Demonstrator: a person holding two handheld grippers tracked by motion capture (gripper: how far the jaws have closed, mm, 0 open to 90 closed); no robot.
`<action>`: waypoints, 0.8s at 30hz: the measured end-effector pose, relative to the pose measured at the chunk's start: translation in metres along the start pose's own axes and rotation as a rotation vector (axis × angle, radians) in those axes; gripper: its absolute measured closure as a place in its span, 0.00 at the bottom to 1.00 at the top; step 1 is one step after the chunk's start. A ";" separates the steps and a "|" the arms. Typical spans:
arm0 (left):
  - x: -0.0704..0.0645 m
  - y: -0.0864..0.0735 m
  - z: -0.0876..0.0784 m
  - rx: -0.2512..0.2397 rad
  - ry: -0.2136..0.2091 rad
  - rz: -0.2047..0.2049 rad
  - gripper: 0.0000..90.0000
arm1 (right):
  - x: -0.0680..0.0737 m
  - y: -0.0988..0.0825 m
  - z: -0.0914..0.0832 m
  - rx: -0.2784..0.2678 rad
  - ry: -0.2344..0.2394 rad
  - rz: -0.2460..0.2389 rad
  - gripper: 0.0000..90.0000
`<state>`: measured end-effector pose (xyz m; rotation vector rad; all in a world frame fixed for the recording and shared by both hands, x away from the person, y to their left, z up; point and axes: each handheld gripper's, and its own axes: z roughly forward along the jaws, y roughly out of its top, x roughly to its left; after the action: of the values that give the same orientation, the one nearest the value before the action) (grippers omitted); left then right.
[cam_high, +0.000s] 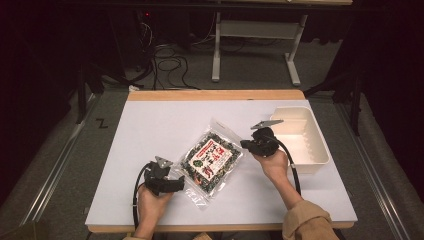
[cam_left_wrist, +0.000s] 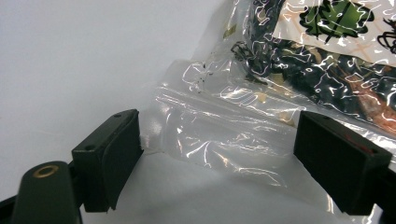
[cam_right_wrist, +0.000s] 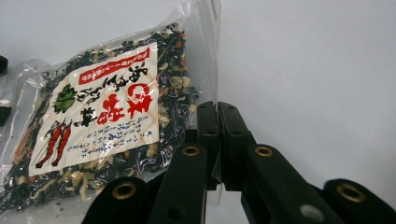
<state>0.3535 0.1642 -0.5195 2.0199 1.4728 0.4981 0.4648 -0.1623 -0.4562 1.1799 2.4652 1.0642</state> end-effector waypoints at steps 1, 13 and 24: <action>0.000 0.000 0.000 0.001 -0.001 0.001 0.18 | -0.001 0.001 -0.001 -0.003 0.002 -0.006 0.99; 0.001 0.001 -0.003 -0.004 -0.012 0.003 0.19 | 0.005 0.018 -0.017 0.000 0.033 -0.050 1.00; -0.001 0.000 -0.003 0.003 -0.018 0.005 0.22 | 0.016 0.031 -0.038 0.006 0.052 -0.141 1.00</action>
<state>0.3521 0.1641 -0.5173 2.0258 1.4585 0.4787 0.4556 -0.1571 -0.4061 0.9744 2.5489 1.0614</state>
